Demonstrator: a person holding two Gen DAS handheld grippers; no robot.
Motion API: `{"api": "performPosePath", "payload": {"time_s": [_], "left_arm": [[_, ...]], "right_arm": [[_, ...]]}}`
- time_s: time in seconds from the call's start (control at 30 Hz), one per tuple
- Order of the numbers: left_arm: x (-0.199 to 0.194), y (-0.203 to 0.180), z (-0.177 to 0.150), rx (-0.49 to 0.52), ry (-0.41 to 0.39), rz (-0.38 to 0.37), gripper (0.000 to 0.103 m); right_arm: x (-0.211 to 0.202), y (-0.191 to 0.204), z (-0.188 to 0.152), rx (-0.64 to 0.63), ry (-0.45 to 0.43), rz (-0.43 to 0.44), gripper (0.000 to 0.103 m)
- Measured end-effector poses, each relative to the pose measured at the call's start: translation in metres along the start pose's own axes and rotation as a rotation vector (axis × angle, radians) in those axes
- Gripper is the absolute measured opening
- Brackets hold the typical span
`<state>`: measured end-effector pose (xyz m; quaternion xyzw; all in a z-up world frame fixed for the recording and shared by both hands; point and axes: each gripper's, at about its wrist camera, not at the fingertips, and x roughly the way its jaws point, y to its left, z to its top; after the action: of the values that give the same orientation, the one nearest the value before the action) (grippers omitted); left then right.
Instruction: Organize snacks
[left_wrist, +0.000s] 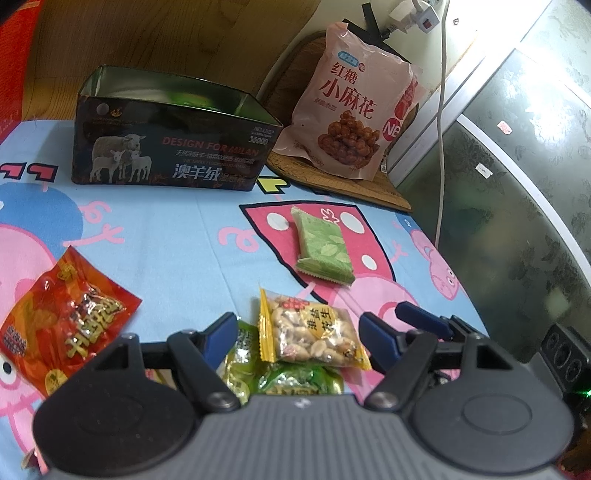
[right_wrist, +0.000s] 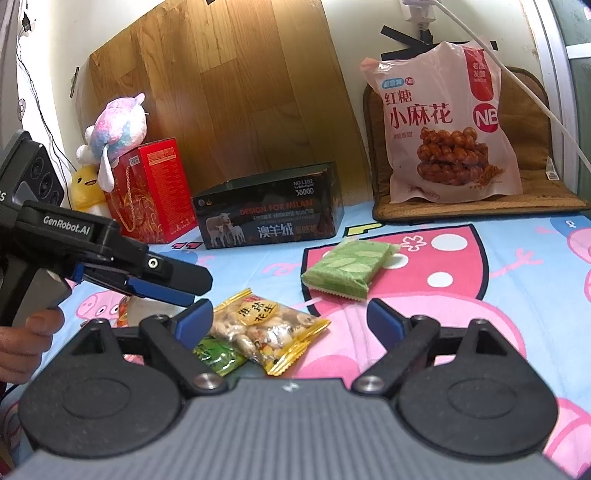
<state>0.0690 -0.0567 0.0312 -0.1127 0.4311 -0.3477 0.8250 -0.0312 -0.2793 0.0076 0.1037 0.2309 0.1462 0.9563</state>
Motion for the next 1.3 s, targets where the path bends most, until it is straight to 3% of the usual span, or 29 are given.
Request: {"api": "performPosePath", "payload": {"time_s": [1.3], "left_arm": [[-0.0020, -0.0029, -0.0012, -0.013, -0.004, -0.001, 0.074]], "right_arm": [[-0.0044, 0.0004, -0.0009, -0.006, -0.001, 0.000, 0.092]]}}
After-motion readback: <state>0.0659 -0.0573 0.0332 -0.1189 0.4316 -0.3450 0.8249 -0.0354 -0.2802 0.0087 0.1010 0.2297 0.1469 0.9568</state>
